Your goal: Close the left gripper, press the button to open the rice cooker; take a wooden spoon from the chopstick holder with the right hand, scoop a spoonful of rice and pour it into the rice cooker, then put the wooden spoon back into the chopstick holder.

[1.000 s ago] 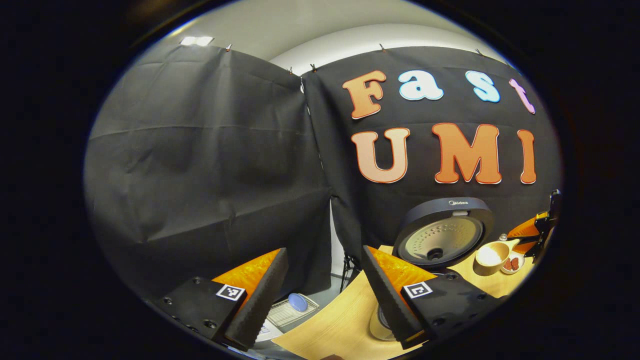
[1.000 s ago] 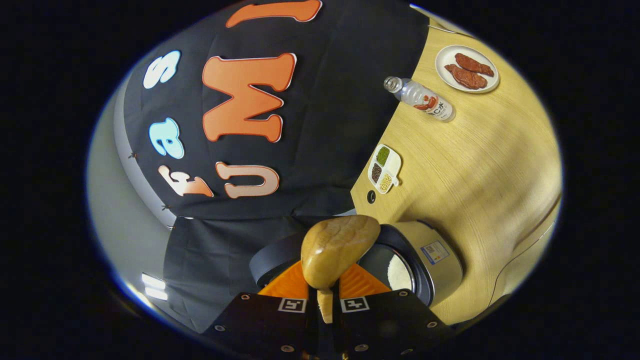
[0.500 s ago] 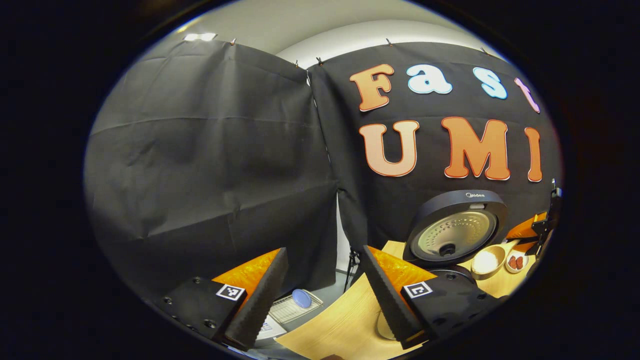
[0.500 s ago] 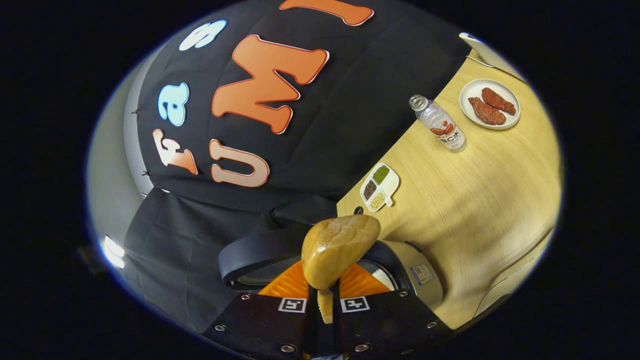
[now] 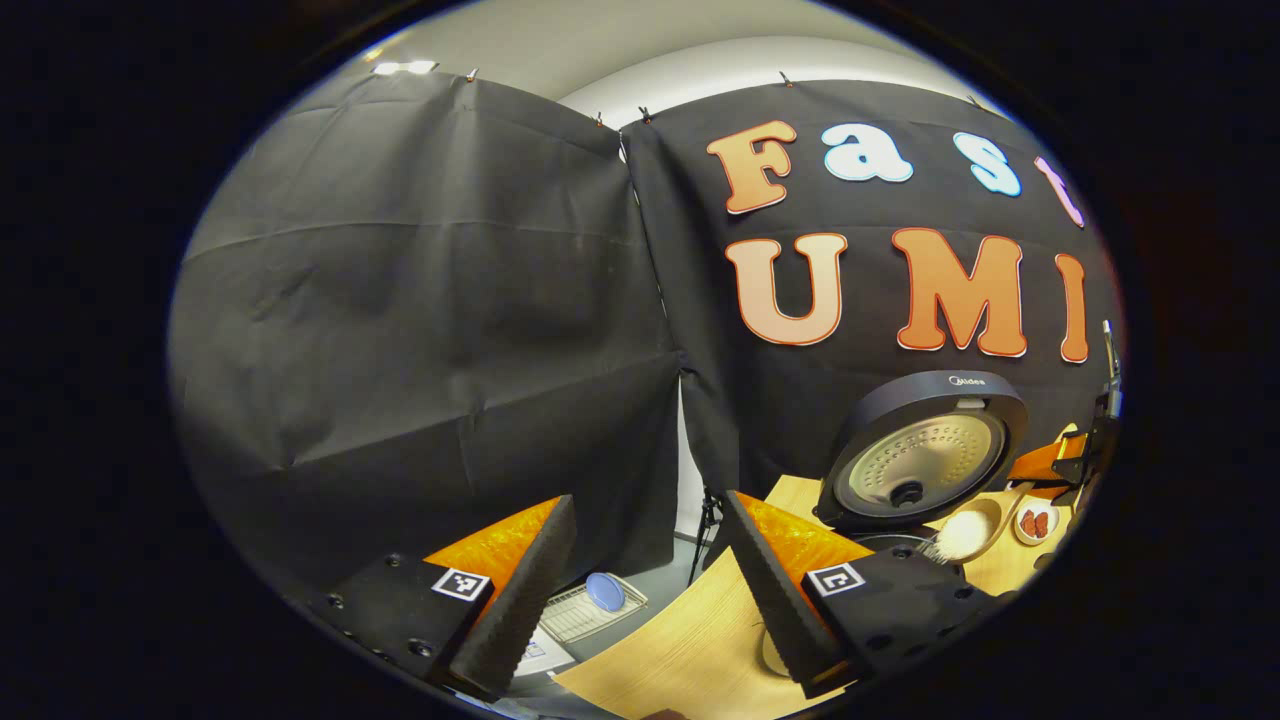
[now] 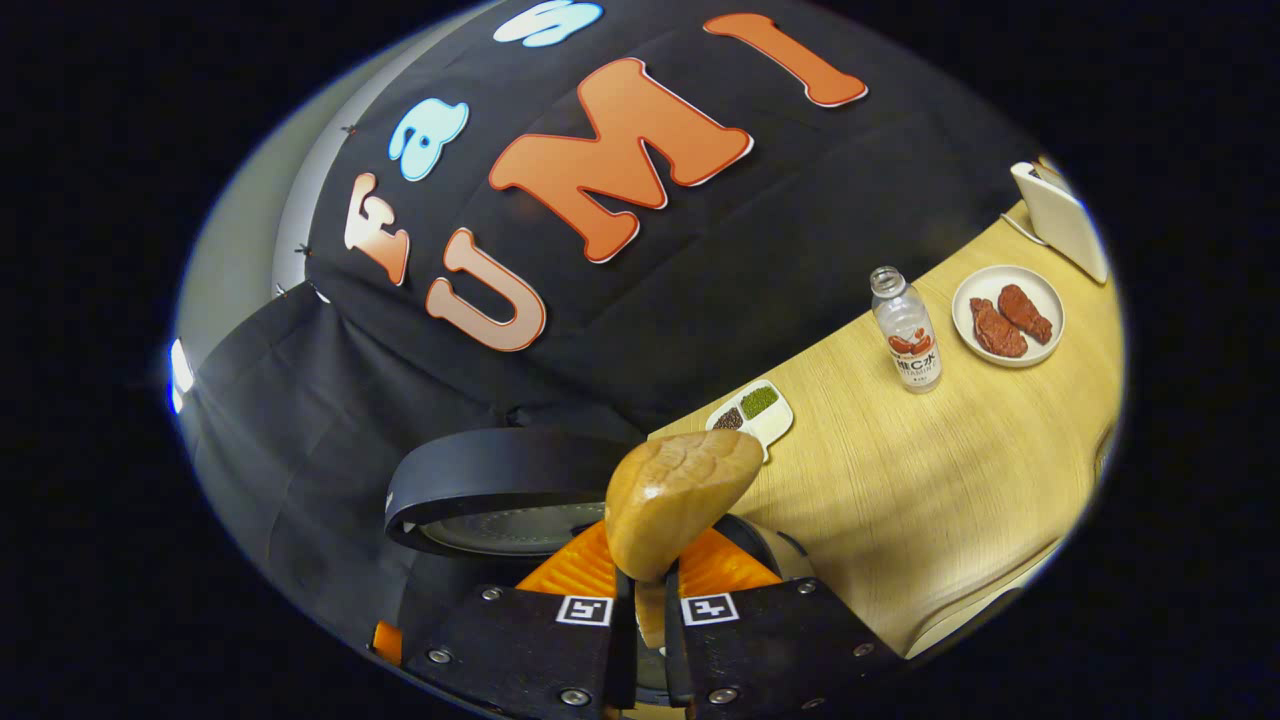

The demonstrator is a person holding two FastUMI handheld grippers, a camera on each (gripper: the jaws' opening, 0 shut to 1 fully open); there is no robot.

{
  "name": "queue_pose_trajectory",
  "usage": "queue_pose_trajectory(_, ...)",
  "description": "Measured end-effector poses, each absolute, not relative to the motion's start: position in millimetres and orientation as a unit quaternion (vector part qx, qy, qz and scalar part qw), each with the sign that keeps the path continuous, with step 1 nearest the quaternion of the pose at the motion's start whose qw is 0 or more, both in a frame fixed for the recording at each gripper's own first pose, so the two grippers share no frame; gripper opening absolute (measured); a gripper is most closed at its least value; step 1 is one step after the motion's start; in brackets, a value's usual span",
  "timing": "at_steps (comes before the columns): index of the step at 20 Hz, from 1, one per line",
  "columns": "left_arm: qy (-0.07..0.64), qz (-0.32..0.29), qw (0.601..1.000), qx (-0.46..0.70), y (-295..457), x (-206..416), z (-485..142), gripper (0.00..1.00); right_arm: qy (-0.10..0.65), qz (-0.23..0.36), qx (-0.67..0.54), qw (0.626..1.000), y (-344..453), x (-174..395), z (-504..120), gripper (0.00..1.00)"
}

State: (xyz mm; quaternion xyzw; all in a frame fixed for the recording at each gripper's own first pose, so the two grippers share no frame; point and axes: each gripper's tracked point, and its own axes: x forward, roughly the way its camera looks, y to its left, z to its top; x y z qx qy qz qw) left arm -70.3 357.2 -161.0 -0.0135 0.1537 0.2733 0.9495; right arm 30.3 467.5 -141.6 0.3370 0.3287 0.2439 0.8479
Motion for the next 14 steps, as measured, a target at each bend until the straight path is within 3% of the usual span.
queue_pose_trajectory(10,0.151,0.275,0.949,-0.015,360.5,-66.7,-162.3,0.99,0.292,0.257,0.313,0.866,473.4,29.1,-125.8,0.11)
queue_pose_trajectory(11,0.152,0.275,0.949,-0.014,360.8,-66.5,-162.2,0.94,0.288,0.262,0.308,0.868,475.1,28.3,-125.4,0.11)
queue_pose_trajectory(12,0.153,0.276,0.949,-0.011,361.9,-67.7,-161.3,0.99,0.286,0.266,0.300,0.870,477.4,28.0,-125.4,0.11)
queue_pose_trajectory(14,0.153,0.275,0.949,-0.010,361.9,-66.7,-162.0,0.99,0.285,0.278,0.275,0.875,481.9,23.1,-127.2,0.11)
